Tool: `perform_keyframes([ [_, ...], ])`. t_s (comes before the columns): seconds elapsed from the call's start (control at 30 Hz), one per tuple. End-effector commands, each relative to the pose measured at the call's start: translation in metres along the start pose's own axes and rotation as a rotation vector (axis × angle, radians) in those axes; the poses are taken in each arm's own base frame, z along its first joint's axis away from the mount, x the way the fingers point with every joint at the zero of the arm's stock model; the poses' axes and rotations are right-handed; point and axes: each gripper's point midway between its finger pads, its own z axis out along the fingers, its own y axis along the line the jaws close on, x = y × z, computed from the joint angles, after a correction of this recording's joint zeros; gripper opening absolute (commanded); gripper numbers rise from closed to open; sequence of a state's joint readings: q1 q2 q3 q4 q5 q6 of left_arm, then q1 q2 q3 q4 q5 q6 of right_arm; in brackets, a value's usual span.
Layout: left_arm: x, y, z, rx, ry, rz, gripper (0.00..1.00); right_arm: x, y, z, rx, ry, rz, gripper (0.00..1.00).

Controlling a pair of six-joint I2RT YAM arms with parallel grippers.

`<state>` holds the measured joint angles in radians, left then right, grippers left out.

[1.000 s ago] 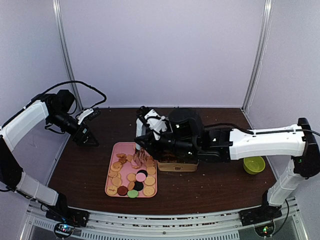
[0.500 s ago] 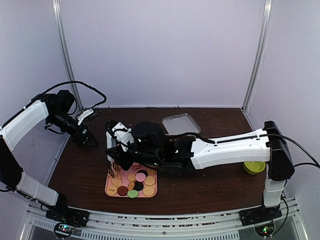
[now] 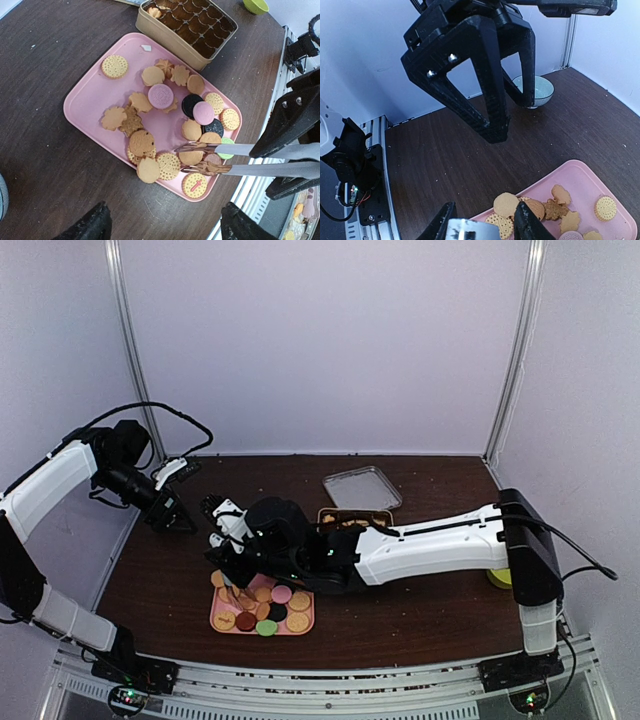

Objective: Pack the cookies
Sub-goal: Pick up the fake cookies from the plate.

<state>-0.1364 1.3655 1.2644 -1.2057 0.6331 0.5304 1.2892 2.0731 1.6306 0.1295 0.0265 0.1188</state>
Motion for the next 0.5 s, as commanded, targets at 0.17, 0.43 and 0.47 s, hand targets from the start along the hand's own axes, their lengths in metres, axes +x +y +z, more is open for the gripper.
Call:
perform_keyframes([
  [0.17,0.001,-0.003,0.001,0.029,-0.011,0.007,0.77,-0.006,-0.006,-0.011,0.031,-0.012,-0.007,0.36],
  [0.43,-0.001,-0.003,0.001,0.037,-0.017,0.007,0.77,0.005,-0.018,-0.034,0.061,0.026,-0.018,0.25],
  [0.47,-0.001,-0.004,0.001,0.039,-0.017,0.007,0.76,0.007,-0.019,-0.036,0.064,0.031,-0.019,0.24],
])
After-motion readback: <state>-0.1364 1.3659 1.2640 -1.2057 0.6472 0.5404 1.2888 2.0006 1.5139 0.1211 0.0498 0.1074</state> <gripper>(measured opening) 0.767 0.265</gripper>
